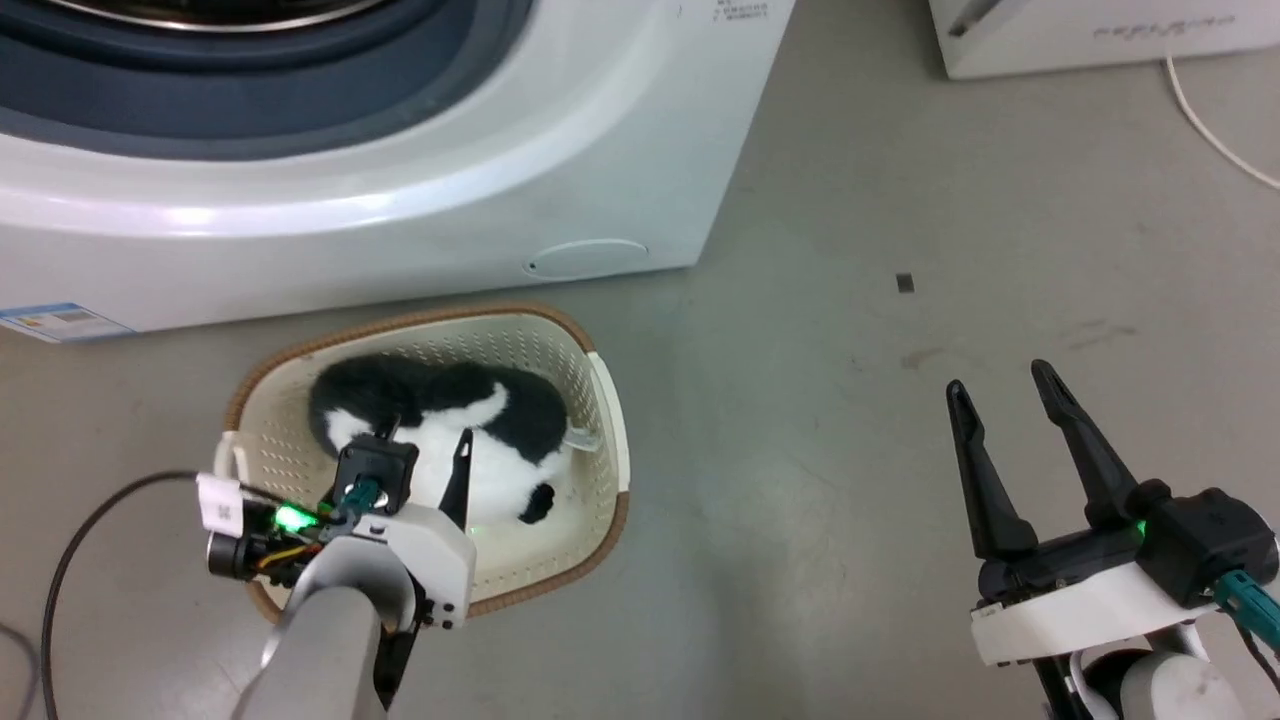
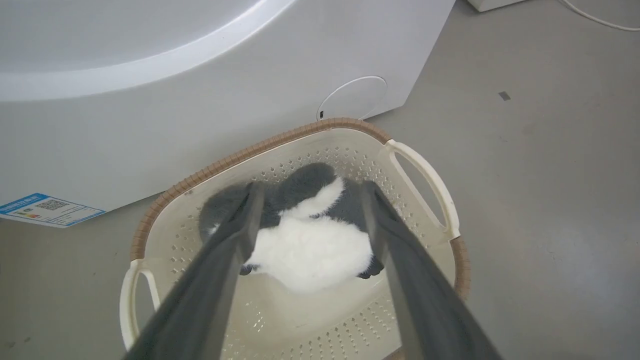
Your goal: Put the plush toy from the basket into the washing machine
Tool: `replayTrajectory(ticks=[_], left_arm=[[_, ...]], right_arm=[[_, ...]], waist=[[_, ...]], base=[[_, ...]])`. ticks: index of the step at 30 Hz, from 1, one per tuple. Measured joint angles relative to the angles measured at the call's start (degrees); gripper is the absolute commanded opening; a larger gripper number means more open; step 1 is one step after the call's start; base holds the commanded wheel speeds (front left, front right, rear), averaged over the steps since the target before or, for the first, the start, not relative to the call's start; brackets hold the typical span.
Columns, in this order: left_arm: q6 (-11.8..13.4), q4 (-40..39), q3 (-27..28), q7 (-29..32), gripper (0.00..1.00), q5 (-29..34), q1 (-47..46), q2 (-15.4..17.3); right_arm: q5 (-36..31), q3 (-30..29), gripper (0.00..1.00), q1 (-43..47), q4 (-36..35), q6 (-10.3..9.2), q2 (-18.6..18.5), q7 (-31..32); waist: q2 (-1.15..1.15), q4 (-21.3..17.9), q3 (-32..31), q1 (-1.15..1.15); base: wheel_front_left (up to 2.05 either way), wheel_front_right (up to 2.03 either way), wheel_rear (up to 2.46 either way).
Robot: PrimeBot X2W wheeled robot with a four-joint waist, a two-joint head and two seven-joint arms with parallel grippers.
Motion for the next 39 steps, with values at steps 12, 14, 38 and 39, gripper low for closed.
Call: replayTrajectory(ticks=[12, 14, 38, 39], left_arm=[[-1.5, 10.9, -3.4, 1.8, 1.0, 1.7, -9.8, 3.7], [-1.5, 12.8, -3.8, 1.9, 1.0, 1.6, -11.2, 4.2], [0.6, 32.8, -8.5, 1.9, 1.0, 3.0, -29.7, 11.1], [0.6, 33.5, -8.6, 1.9, 1.0, 2.7, -30.3, 11.2]], right_arm=[[2.7, 1.2, 1.0, -2.6, -0.3, 0.0, 0.0, -1.5], [3.0, 1.4, 1.0, -2.8, -0.3, 0.0, 0.0, -1.7], [7.2, 3.4, 1.0, -7.6, -1.4, 0.0, 0.0, -4.5], [7.4, 3.5, 1.0, -7.8, -1.5, 0.0, 0.0, -4.6]], waist=[[0.0, -3.2, 6.6, 0.0], [0.0, -3.8, 7.7, 0.0], [0.0, -9.4, 20.9, 0.0], [0.0, -9.6, 21.4, 0.0]], base=[[0.0, 0.0, 0.0], [0.0, 0.0, 0.0], [0.0, 0.0, 0.0], [0.0, 0.0, 0.0]])
